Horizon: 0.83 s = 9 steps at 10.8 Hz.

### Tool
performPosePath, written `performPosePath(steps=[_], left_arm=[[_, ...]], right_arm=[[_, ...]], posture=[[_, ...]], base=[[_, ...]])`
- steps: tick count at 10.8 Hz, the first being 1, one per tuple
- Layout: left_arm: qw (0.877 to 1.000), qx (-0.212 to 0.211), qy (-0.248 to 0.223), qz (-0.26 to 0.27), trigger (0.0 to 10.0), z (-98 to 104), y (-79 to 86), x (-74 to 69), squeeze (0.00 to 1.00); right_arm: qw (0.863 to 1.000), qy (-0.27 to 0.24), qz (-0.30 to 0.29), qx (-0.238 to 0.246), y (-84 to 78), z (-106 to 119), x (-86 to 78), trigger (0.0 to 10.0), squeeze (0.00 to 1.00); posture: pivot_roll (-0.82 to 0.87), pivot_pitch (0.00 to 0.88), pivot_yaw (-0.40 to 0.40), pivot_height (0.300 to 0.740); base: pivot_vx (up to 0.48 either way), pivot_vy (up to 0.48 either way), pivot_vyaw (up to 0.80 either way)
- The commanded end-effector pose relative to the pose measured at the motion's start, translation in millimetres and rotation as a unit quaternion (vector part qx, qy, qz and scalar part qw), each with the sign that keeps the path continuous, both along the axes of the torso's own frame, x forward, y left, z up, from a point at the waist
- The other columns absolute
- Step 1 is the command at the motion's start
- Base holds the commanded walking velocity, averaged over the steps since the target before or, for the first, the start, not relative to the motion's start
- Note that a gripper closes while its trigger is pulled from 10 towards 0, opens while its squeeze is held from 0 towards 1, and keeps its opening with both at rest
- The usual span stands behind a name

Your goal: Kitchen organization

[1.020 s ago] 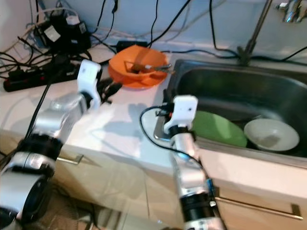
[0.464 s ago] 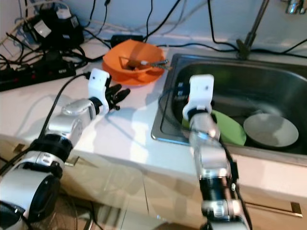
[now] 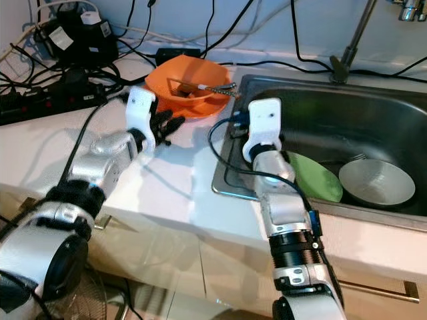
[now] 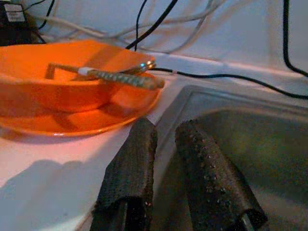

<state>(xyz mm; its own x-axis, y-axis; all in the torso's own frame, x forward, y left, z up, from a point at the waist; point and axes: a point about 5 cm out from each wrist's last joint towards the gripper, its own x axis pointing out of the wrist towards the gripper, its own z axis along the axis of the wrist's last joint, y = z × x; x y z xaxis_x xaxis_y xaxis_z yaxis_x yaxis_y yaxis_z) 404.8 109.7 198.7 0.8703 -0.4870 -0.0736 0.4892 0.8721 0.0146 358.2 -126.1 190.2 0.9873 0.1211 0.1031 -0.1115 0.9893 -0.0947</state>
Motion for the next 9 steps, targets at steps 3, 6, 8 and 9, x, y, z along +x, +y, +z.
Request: performPosePath(steps=[3,6,8,9], left_arm=[[1.000,0.018,-0.017,0.014,10.0,16,-2.1,8.0,0.00],[0.999,0.037,-0.011,0.023,10.0,19,-1.1,11.7,0.00],[0.998,0.048,-0.006,0.033,10.0,19,0.2,13.0,0.00],[0.998,0.051,-0.002,0.039,10.0,18,1.4,13.4,0.00]], right_arm=[[1.000,0.009,0.007,0.000,2.3,-1,1.1,10.0,0.00],[1.000,0.004,0.003,0.004,1.7,1,-5.3,10.0,0.00],[1.000,0.002,-0.003,0.003,-2.6,2,-12.6,10.0,0.00],[1.000,0.003,-0.011,0.002,-6.5,2,-16.4,10.0,0.00]], posture=[[0.06,0.079,0.046,0.740],[0.01,0.116,0.059,0.740],[-0.04,0.143,0.063,0.740],[-0.06,0.152,0.064,0.740]], base=[[0.000,0.000,0.00],[0.000,0.000,0.00],[0.000,0.000,0.00],[0.000,0.000,0.00]])
